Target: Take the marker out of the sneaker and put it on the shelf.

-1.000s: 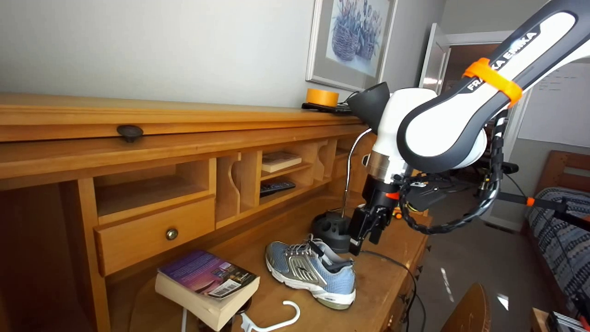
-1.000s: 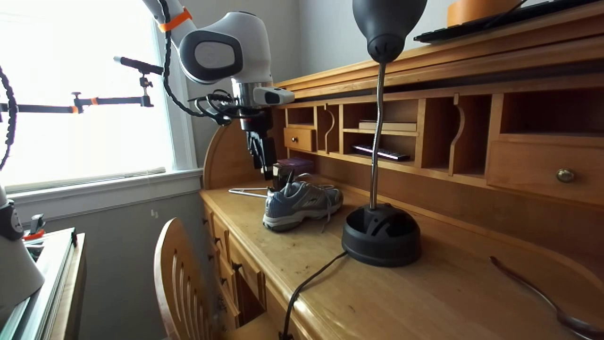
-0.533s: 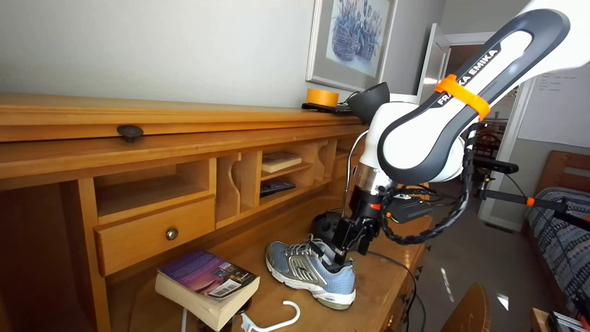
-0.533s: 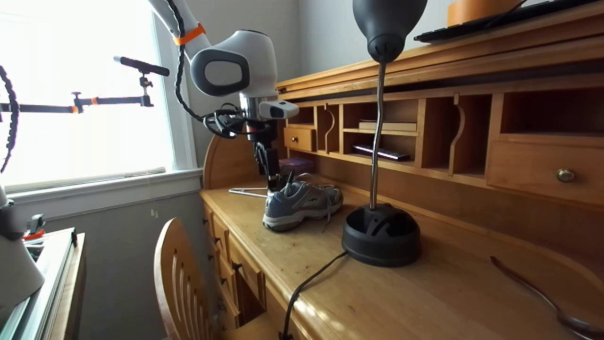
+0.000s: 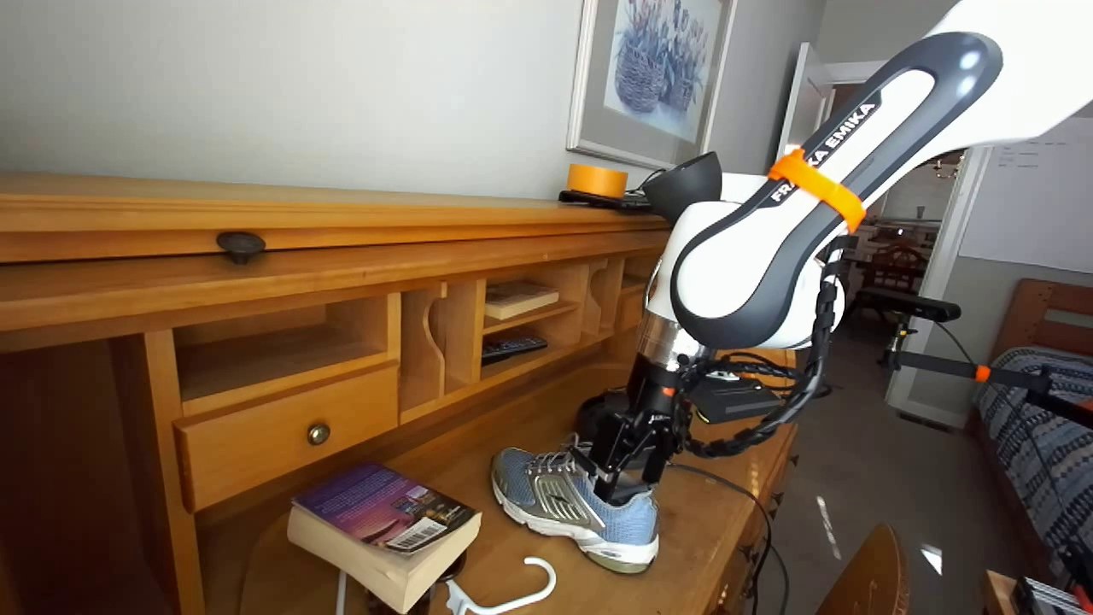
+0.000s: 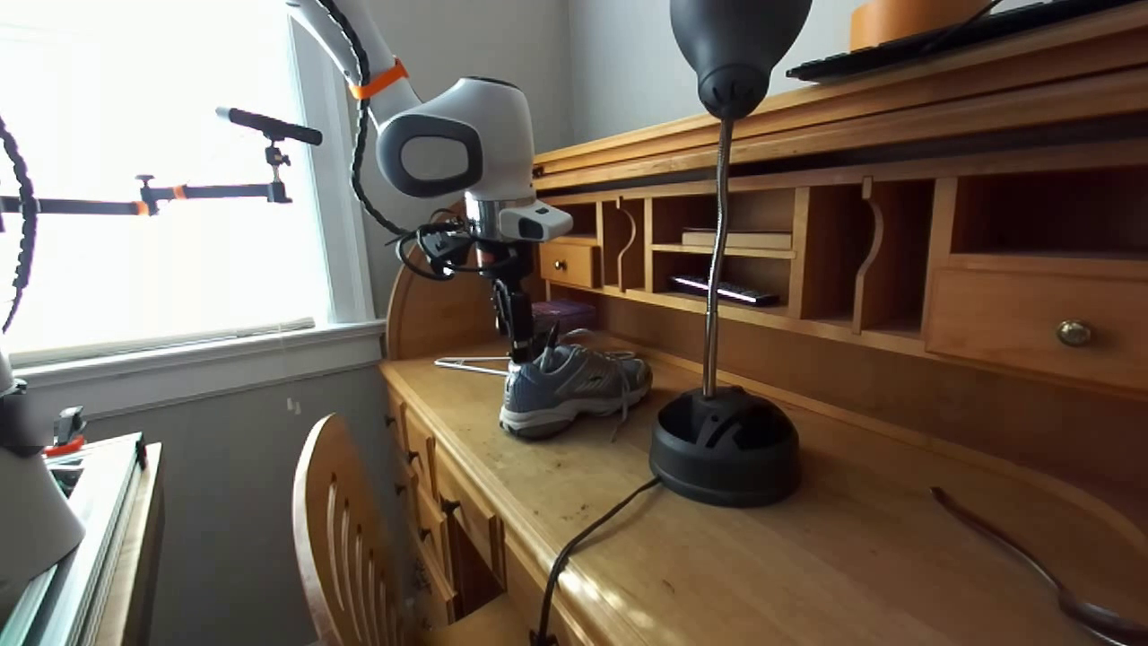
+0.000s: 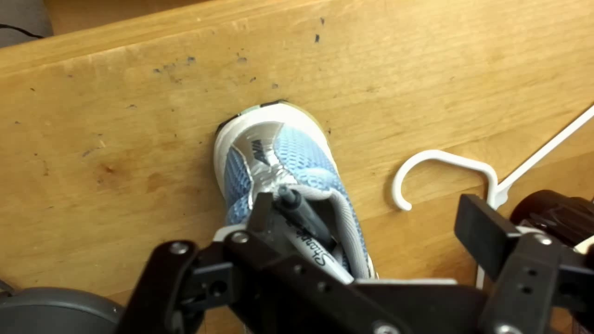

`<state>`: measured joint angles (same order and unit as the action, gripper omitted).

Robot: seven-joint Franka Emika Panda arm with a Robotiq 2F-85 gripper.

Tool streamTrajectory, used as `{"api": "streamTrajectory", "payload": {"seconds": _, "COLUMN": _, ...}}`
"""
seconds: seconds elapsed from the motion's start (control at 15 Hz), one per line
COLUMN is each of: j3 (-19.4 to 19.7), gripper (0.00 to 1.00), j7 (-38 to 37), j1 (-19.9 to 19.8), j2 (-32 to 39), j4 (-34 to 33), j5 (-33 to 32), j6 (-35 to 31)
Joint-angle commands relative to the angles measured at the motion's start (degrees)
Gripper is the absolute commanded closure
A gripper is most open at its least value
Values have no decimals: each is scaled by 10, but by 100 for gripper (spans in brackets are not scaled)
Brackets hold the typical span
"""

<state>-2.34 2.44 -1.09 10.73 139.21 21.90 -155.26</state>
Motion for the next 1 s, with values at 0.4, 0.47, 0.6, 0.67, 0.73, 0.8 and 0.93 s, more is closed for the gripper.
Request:
{"api": "streamTrajectory", "payload": {"seconds": 0.4, "j3": -30, "gripper": 0, "j7": 8, "j1": -10, "j2": 36, "j4": -11, "j5": 20, "j6": -54}}
{"api": "streamTrajectory", "payload": {"seconds": 0.47, "j3": -32, "gripper": 0, "j7": 7, "j1": -11, "j2": 37, "j4": -11, "j5": 20, "j6": -58}}
{"api": "streamTrajectory", "payload": {"seconds": 0.6, "j3": -35, "gripper": 0, "j7": 2, "j1": -11, "j2": 41, "j4": -12, "j5": 19, "j6": -66}}
{"api": "streamTrajectory", "payload": {"seconds": 0.67, "j3": -36, "gripper": 0, "j7": 0, "j1": -12, "j2": 42, "j4": -12, "j5": 19, "j6": -70}}
{"api": "streamTrajectory", "payload": {"seconds": 0.73, "j3": -38, "gripper": 0, "j7": 0, "j1": -13, "j2": 43, "j4": -12, "j5": 22, "j6": -76}}
{"api": "streamTrajectory", "payload": {"seconds": 0.8, "j3": -39, "gripper": 0, "j7": 0, "j1": -14, "j2": 43, "j4": -13, "j5": 24, "j6": -78}}
{"api": "streamTrajectory", "payload": {"seconds": 0.93, "j3": -44, "gripper": 0, "j7": 1, "j1": -18, "j2": 43, "j4": -15, "j5": 34, "j6": -87}}
